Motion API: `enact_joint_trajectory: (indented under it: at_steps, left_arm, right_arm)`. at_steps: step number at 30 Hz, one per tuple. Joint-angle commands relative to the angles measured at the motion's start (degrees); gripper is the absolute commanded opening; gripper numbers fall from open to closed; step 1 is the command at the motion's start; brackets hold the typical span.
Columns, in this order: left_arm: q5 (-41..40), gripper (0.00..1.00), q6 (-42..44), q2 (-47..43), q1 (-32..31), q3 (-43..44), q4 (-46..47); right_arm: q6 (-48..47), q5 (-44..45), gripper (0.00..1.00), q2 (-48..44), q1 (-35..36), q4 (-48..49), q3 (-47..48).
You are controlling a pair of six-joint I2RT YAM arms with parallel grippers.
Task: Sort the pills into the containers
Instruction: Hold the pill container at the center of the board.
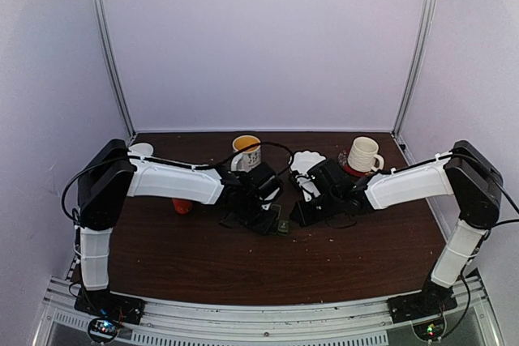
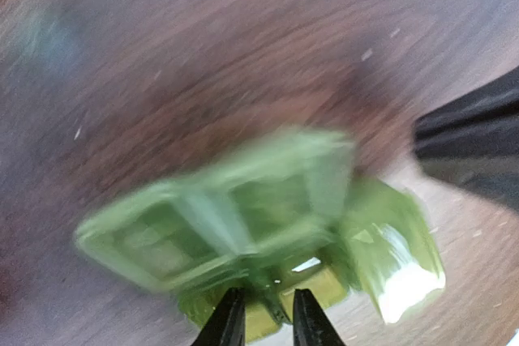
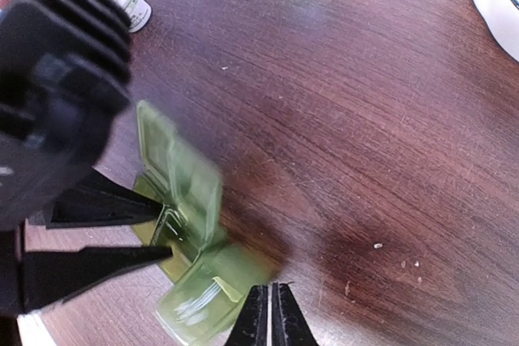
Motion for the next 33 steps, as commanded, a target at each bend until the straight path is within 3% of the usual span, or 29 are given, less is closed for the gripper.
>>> enact_joint_trajectory:
  at_steps: [1, 8, 18, 20, 23, 25, 33]
  left_arm:
    - [-4.07, 0.23, 3.52, 0.5, 0.46, 1.16, -5.95]
    - [-6.91, 0.25, 9.91, -0.6, 0.84, 2.75, -8.53]
    - [2.04, 0.23, 11.27, -0.45, 3.13, 3.39, -5.52]
    - [2.04, 0.24, 11.14, -0.47, 3.32, 3.46, -6.34]
    - [3.92, 0.27, 10.94, -0.33, 3.33, 3.15, -6.64]
    - [4.55, 0.27, 10.94, -0.12, 3.39, 3.09, -6.72]
    - [4.55, 0.25, 11.46, 0.76, 3.39, 2.6, -6.81]
  right_arm:
    - [-0.2, -0.66, 0.07, -1.69, -0.37, 1.92, -1.52]
    - [-0.94, -0.81, 0.07, -3.11, -0.37, 4.01, -2.94]
    - [-4.06, -4.8, 0.1, -5.24, 0.02, 7.64, -5.89]
    - [-5.8, -4.95, 0.15, -6.73, 0.43, 11.06, -8.52]
    - [-8.77, -5.14, 0.35, -8.59, 1.54, 17.54, -12.91]
    - [-10.31, -3.61, 0.42, -9.61, 2.69, 21.16, -15.37]
    - [-14.86, 6.04, 0.46, -6.9, 9.56, 22.57, -12.81]
